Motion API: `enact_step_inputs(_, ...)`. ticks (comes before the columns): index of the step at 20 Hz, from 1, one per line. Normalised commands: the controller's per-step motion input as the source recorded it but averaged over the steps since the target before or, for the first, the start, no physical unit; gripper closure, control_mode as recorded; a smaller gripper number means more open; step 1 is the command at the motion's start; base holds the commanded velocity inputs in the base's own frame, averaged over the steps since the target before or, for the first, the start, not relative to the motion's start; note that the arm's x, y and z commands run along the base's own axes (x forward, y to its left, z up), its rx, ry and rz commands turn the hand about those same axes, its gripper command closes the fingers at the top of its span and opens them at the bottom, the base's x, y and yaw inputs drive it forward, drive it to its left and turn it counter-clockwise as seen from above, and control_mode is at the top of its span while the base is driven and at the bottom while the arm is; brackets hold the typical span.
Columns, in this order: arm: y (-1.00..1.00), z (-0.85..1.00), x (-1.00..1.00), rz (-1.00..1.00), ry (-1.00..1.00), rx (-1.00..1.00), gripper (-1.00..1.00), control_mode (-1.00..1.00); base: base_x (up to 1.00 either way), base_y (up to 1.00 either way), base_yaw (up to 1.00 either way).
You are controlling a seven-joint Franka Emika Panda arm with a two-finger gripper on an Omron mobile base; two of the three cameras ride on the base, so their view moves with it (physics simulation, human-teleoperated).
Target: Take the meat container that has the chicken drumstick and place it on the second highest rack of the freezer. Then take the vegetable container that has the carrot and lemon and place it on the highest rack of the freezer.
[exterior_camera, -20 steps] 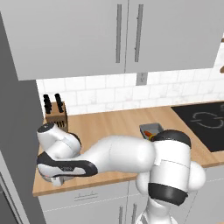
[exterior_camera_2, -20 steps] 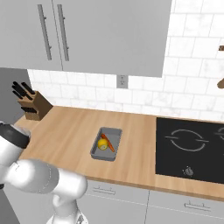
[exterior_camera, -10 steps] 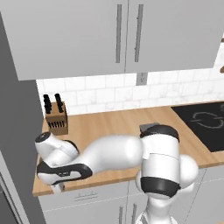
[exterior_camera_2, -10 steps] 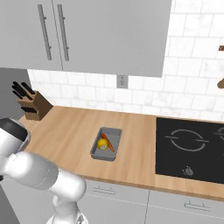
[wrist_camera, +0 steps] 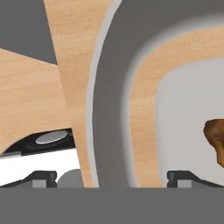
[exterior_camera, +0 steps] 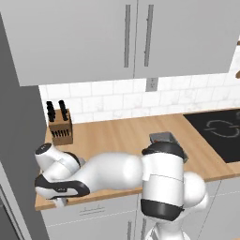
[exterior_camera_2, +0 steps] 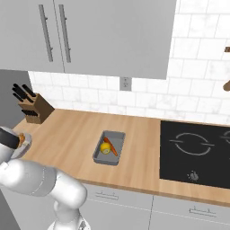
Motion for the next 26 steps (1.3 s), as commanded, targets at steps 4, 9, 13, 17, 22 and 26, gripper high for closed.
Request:
enact_step_inputs(4, 0.0, 0.0, 0.24, 0.0, 0.0, 0.0, -1.0, -1.0, 0.0, 0.0, 0.0)
enact_step_inputs(9, 0.0, -0.04, 0.1, 0.0, 0.0, 0.0, -1.0, -1.0, 0.0, 0.0, 0.0)
enact_step_inputs(13, 0.0, -0.1, -0.07, 0.0, 0.0, 0.0, -1.0, -1.0, 0.0, 0.0, 0.0)
enact_step_inputs(17, 0.0, -0.09, -0.04, 0.0, 0.01, 0.0, -1.0, -1.0, 0.0, 0.0, 0.0)
enact_step_inputs(22, 0.0, -0.01, 0.0, 0.0, 0.0, 0.0, -1.0, -1.0, 0.0, 0.0, 0.0)
enact_step_inputs(26, 0.0, 0.0, 0.0, 0.0, 0.0, 0.0, -1.0, -1.0, 0.0, 0.0, 0.0)
